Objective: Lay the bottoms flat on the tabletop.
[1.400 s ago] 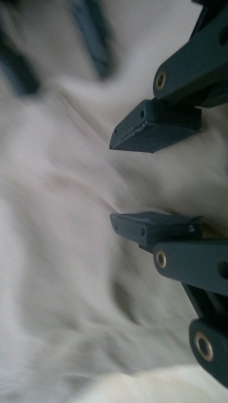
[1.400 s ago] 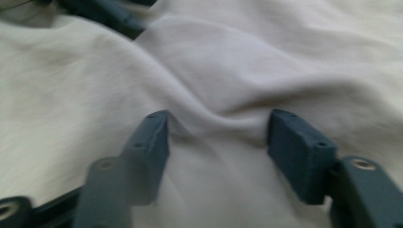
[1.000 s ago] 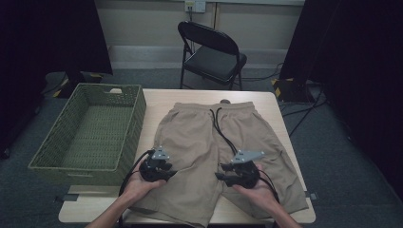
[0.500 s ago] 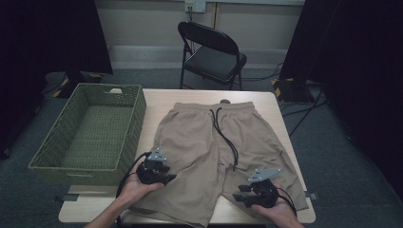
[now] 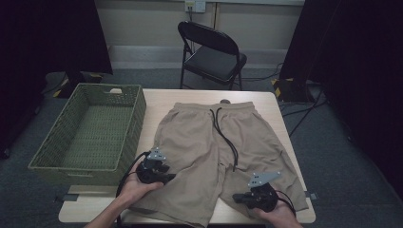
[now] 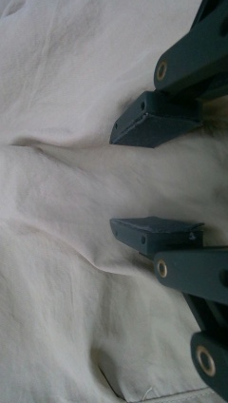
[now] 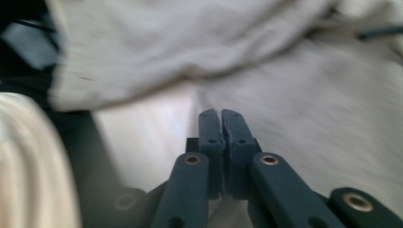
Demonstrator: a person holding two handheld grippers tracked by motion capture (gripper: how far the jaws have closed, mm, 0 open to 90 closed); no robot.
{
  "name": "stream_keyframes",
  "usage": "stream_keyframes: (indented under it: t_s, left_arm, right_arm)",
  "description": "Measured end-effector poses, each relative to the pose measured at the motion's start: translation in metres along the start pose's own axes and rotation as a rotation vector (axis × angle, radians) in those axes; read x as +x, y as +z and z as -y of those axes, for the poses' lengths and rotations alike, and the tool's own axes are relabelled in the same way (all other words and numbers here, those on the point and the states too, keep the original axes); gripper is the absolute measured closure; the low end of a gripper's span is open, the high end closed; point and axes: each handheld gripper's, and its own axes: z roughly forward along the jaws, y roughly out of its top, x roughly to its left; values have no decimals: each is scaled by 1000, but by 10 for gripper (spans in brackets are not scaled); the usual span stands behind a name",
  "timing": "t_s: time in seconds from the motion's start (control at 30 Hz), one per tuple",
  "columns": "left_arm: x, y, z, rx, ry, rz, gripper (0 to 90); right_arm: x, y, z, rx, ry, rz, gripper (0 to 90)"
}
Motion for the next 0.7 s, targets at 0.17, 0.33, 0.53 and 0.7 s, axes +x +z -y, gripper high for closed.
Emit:
stream_keyframes:
  t_s: [0.17,0.33,0.53,0.7]
  left_arm:
    - [1,1,-1,-1,-3,-6,532]
    - [4,-3,-2,-23,-22,2,531]
    - [8,-5,-2,-38,-35,-15,560]
    - [6,-3,2,-5,-15,-17,550]
  right_arm:
    - [24,3,1,8,-62,-131,845]
    - [14,-5,-10,-84,-29,-71,687]
    - [-32,-3,-19,-105,59,164,566]
    - [-66,8,-17,-42,112,330,475]
